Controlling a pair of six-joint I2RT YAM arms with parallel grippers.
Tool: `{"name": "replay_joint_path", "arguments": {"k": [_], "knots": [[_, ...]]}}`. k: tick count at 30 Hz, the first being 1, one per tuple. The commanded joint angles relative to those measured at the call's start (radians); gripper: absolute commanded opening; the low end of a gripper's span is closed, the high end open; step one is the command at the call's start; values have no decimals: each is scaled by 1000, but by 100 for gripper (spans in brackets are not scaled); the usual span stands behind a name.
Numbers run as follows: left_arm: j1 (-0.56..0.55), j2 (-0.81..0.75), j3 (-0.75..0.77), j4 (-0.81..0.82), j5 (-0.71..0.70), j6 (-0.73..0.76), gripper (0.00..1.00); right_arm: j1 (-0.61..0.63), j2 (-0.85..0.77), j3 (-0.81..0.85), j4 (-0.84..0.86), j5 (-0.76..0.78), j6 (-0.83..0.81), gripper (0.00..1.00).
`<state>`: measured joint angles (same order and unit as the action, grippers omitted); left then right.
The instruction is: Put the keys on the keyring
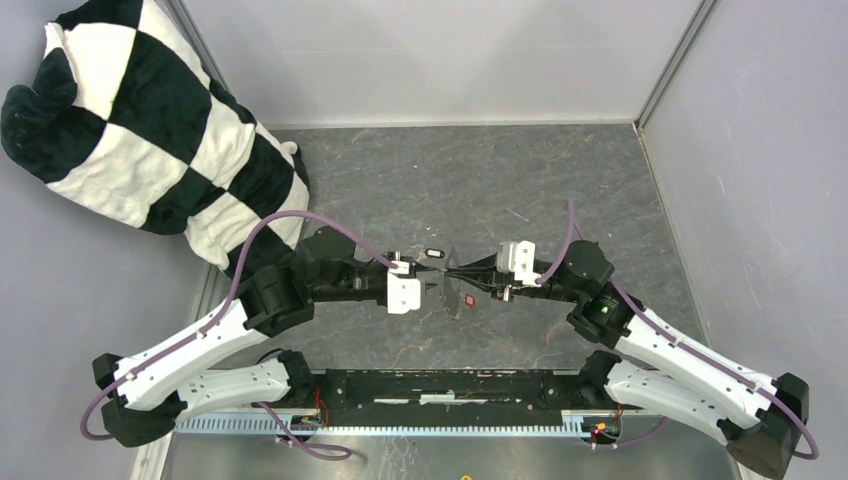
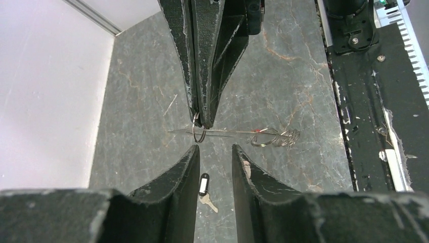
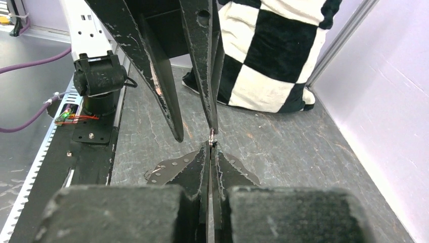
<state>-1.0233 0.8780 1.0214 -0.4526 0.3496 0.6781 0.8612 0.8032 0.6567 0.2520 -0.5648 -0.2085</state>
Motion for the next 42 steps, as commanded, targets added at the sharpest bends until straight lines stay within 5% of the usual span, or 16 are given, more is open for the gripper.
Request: {"name": "replay_joint_path", "arguments": {"k": [1,8,15,21,24,42], "knots": [[-4,18,45,18,11,-87,37,-5,11,27,30,-57,-12,0],[-4,27,59,14,33,-100,33,-4,34,47,15,-115,-15,1],[-3,27,58,-25,53,-84,16,-4,39,52,37,-122,-10,0],[-4,15,46,-45,49,-91,39,-4,29,41,50,-120,0,1],[-4,12,40,-34,32,-93,41,-3,31,42,49,-128,4,1],[-3,19,23,-26,53,-107,3,-4,38,37,86,-155,42,1]]}}
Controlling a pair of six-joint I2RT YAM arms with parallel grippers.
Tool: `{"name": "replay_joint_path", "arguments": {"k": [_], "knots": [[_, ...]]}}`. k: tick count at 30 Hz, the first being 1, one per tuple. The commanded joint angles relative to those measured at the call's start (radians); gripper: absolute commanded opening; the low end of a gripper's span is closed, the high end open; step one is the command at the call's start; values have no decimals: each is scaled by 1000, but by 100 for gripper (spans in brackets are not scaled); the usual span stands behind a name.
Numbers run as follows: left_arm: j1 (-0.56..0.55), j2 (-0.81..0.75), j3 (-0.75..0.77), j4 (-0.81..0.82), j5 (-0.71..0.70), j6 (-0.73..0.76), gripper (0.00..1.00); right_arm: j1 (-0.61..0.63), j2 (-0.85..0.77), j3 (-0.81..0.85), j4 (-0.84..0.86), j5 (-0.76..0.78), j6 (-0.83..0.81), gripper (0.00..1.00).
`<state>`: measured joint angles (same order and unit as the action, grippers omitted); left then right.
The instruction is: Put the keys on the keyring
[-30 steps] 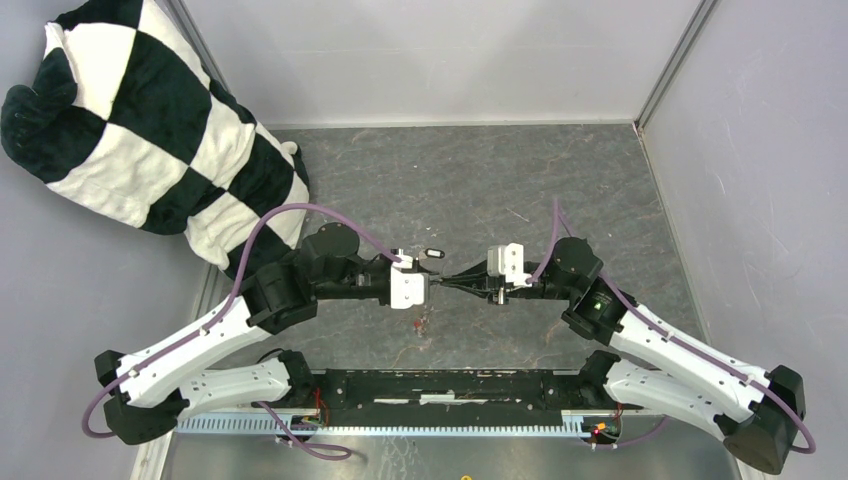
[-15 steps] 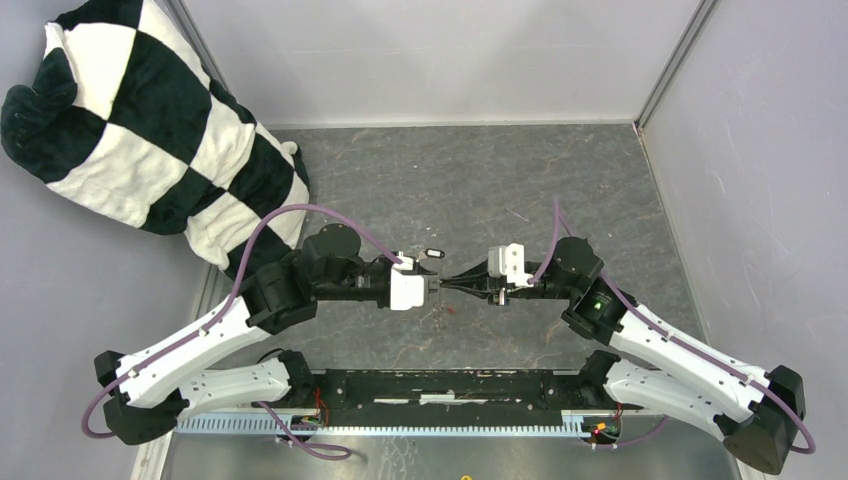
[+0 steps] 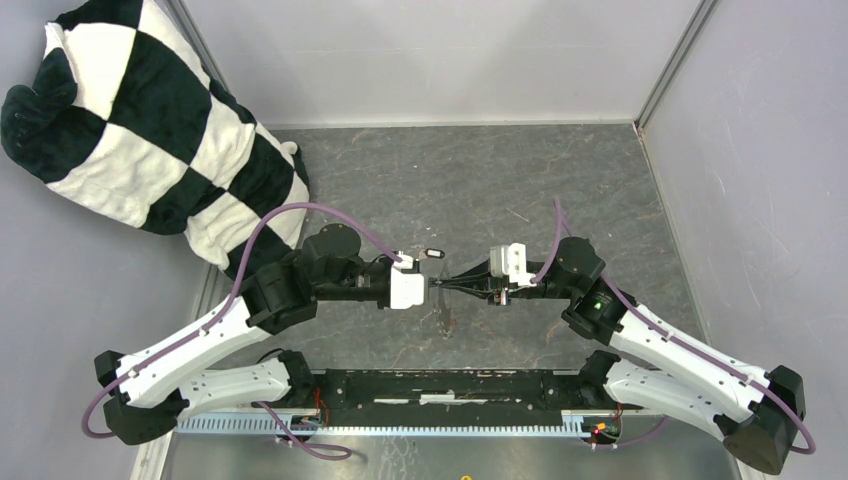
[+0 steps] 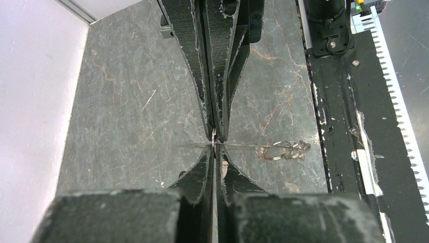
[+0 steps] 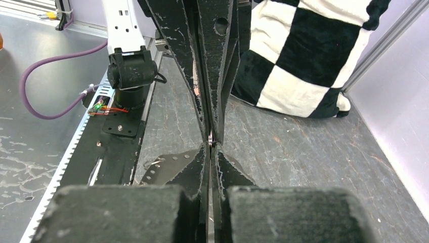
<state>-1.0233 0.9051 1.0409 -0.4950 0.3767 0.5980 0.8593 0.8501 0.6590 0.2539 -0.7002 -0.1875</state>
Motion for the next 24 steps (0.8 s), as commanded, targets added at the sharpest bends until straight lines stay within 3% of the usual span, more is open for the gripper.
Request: {"name": "replay_joint_path", "arguments": {"k": [1,2,8,15,19,24], "knots": [[-3,-8,3,15,33,-25,2,-2,-8,34,88,-18,24,1],[-3,-11,0,15,37,-25,2,-3,-9,34,88,-15,26,1],[1,-24,-18,77,-7,-126,2,-2,-45,30,61,59,25,35],[12,-34,-27,128,3,-199,2,-3,-122,36,-39,168,-17,54],[23,-47,-39,134,-13,-199,2,-3,-159,24,-67,300,5,62],[129,-53,-38,104,21,-239,2,-4,-153,13,-113,555,77,84]]}}
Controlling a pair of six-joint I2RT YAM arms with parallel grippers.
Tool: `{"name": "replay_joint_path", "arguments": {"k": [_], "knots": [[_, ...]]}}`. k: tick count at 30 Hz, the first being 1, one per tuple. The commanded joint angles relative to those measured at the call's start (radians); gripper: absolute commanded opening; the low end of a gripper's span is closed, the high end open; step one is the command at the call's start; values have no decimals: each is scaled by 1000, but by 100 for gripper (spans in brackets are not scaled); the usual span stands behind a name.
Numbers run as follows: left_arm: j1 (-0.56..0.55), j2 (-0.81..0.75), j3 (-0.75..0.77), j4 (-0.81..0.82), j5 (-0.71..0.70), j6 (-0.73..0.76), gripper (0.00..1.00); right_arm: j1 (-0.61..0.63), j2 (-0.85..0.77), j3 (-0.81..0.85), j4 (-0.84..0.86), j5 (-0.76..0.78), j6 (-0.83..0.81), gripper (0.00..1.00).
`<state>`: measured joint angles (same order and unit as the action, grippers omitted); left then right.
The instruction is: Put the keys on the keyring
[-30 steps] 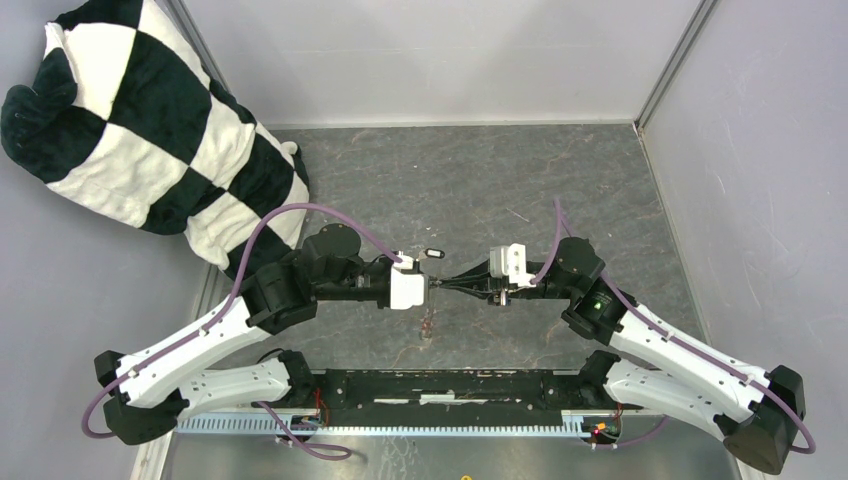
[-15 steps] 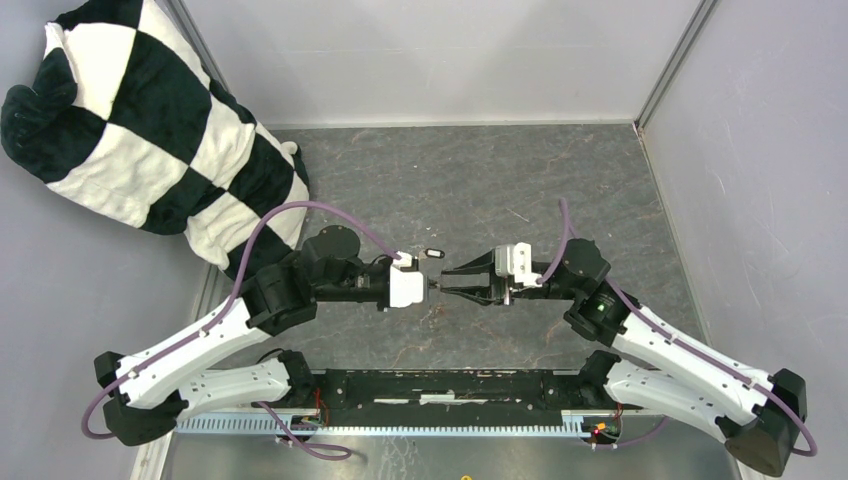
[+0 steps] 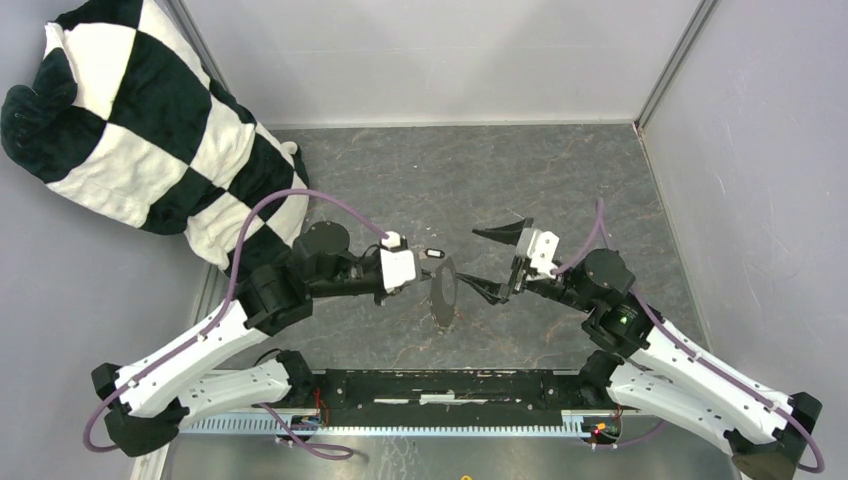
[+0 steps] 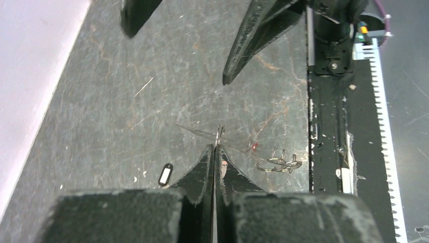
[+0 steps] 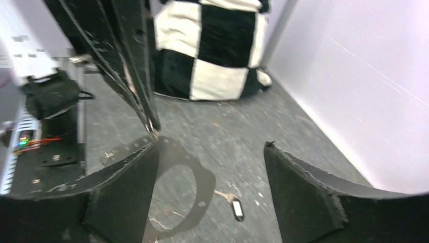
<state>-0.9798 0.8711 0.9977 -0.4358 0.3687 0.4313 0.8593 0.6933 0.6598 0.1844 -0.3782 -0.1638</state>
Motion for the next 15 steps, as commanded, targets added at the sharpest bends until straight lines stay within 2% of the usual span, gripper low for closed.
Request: {"name": "replay_joint_path", "arguments": {"k": [1,2,6,10,12,15], "knots": [[153,-16,9,33,65,-82,2,-5,6,5,-47,271,63,92],[216,-12,16,20,113,-86,2,-4,6,-6,-40,299,75,98],[392,-2,53,-77,253,-40,2,-8,31,-48,-30,466,116,98],[433,-17,70,-163,269,31,2,-21,123,-83,19,570,149,98],[444,-22,71,-186,251,31,2,-29,207,-88,47,598,225,97],[461,-39,66,-209,227,27,2,-32,376,-62,59,625,355,89]]}}
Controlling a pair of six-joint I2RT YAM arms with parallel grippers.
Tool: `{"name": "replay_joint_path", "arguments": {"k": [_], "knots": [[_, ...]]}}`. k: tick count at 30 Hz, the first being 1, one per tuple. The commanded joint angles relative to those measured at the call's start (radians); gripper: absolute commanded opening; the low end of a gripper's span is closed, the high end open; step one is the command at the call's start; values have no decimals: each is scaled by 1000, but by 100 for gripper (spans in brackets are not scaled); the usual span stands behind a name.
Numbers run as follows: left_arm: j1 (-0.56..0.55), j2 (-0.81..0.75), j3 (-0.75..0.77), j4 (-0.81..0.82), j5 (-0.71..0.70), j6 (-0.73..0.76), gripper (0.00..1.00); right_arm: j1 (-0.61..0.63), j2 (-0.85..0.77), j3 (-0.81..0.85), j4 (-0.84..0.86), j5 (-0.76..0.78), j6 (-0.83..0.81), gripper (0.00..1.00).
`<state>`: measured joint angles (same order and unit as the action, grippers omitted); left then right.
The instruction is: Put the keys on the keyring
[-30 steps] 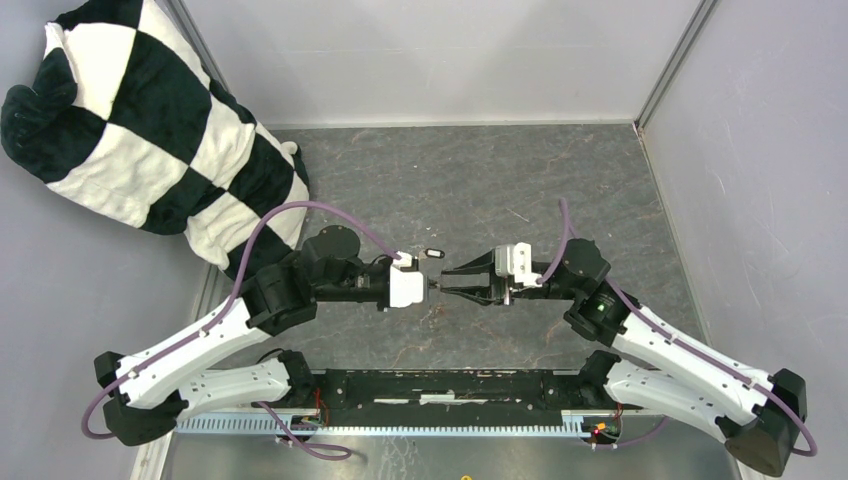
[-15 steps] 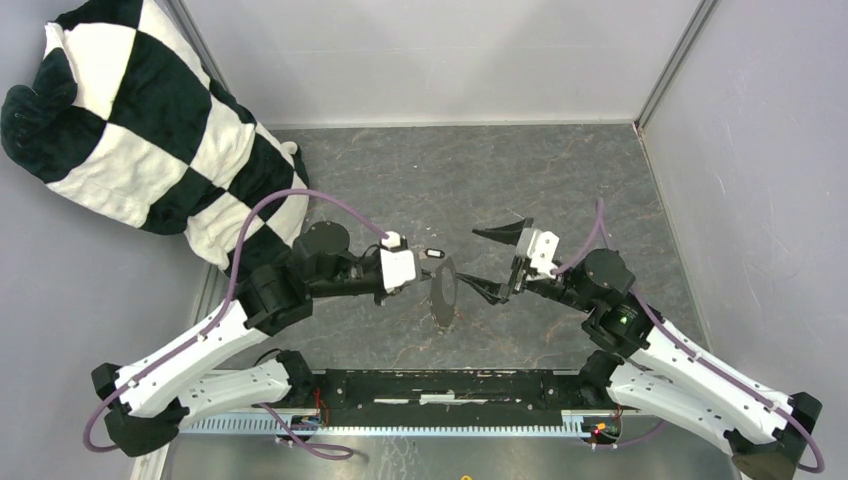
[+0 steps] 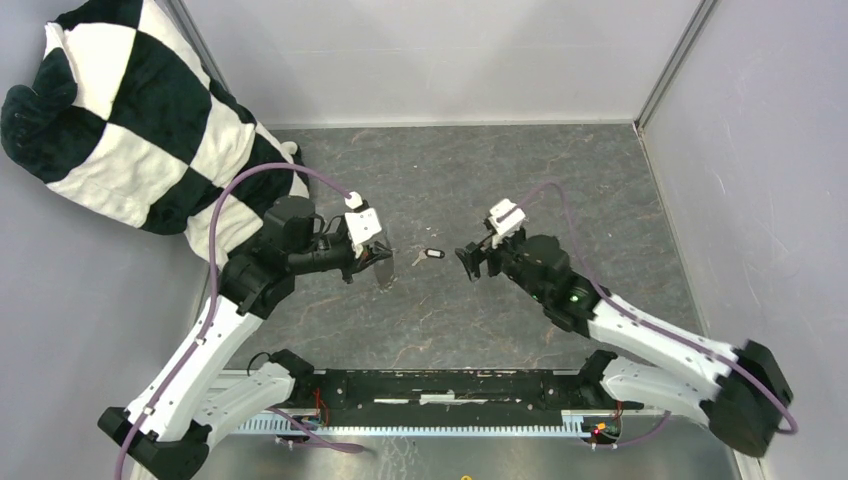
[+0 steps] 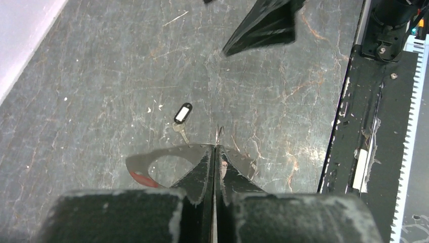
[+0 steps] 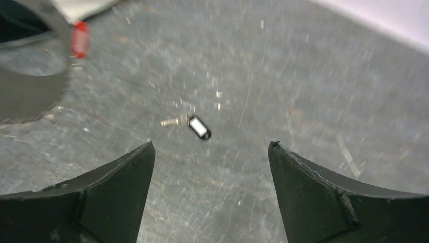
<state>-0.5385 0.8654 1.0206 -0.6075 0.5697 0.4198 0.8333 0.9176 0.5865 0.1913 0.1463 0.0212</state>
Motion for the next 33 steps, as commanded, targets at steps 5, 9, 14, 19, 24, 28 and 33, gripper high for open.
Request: {"name": "replay_joint_path", "arguments": {"k": [5,9,14,19,24,28,33], "knots": [[40,-59,32,-72,11,20,2,-7,411,33,175,101,321,78],[46,-68,20,-83,15,-13,2,-4,601,142,212,49,339,73],[47,-107,-6,-80,30,-32,2,-4,753,245,228,14,341,70],[47,-142,-20,-85,39,-33,2,-1,862,325,221,3,372,64],[46,-161,-24,-87,57,-49,2,12,927,389,162,54,386,58],[46,-176,-37,-76,60,-84,2,28,943,414,126,114,400,56],[47,-190,-51,-50,81,-125,2,39,966,437,105,133,404,53]]}}
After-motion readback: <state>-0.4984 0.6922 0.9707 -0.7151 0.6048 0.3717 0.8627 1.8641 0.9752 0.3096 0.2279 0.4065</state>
